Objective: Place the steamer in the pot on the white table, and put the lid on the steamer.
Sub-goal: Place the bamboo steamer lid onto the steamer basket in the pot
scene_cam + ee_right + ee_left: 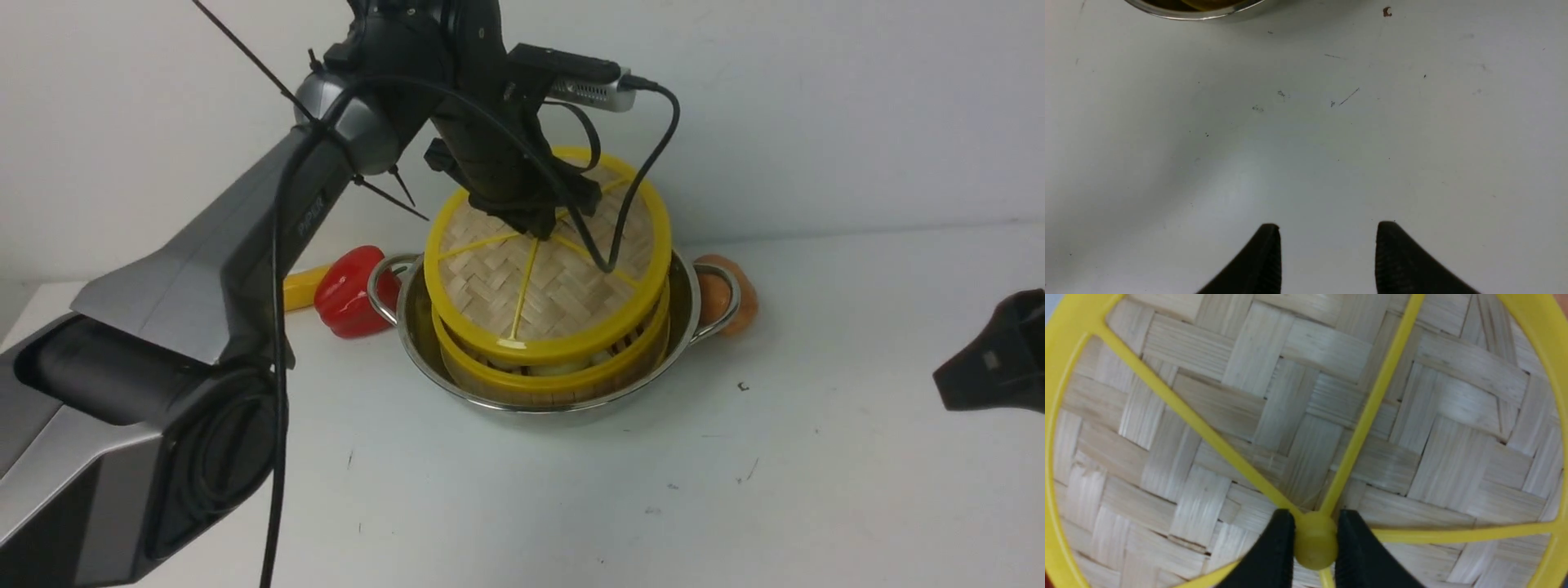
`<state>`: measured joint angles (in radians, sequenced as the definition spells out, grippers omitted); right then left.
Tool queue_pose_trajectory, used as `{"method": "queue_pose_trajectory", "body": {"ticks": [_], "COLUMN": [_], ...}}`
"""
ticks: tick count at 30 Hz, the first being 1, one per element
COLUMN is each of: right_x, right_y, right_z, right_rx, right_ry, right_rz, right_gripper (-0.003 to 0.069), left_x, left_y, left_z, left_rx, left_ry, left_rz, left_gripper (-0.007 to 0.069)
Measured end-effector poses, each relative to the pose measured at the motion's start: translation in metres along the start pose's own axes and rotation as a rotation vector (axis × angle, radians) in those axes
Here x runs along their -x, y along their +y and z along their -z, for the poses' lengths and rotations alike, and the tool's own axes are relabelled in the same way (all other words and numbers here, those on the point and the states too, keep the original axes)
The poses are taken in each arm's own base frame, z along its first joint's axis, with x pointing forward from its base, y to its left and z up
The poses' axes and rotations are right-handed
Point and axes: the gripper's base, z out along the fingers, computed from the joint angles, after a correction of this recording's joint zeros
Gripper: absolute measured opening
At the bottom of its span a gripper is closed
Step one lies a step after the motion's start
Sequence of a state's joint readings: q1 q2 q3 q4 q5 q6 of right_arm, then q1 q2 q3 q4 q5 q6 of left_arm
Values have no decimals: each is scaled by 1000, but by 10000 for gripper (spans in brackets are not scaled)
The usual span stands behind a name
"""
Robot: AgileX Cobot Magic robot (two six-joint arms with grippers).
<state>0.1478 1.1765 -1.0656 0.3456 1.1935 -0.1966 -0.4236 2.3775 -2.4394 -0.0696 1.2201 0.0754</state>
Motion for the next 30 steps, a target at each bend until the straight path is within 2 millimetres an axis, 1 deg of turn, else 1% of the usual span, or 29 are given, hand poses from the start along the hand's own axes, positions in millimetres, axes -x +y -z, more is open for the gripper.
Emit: {"method": "queue_pose_trajectory", "body": {"ticks": [5,9,11,12,16,17,19,20,21,22,24,26,29,30], "right_x": [0,0,0,0,1,1,1,1,1,1,2,3,3,3], "right_y": [0,0,0,0,0,0,0,0,0,0,-1,-1,-1,-1], "right_z": [0,0,0,0,0,0,0,0,0,0,0,0,0,0], "right_rx": [0,0,-2,-2,-3,-3,-3,-3,-4,-4,-6,-6,-6,-6], "right_ry": [-1,-1,-5,-5,-7,-7,-7,-7,-10,-13,-23,-30,-31,-31], "right_rz": [0,5,8,8,8,8,8,8,8,8,8,7,7,7], "right_gripper": [324,324,324,324,324,324,324,324,324,324,324,324,324,324], "left_x": [0,1,1,1,1,1,-2,-6,-8,-10,-14,-16,-21,-21], "left_y": [-11,-14,-14,-14,-15,-15,-16,-16,-15,-14,-9,-7,-1,-1], "left_z": [-1,0,6,6,42,47,76,87,94,97,93,84,53,52], "left_rx": [-9,-8,1,0,11,11,22,33,43,54,70,72,70,70], "left_ry": [1,1,-7,-5,-39,-48,-69,-70,-75,-70,-47,-22,46,50], "left_rz": [2,5,9,11,13,13,9,5,2,0,-2,-2,-11,-11], "left_gripper": [114,114,114,114,114,114,114,114,114,114,114,114,114,114]}}
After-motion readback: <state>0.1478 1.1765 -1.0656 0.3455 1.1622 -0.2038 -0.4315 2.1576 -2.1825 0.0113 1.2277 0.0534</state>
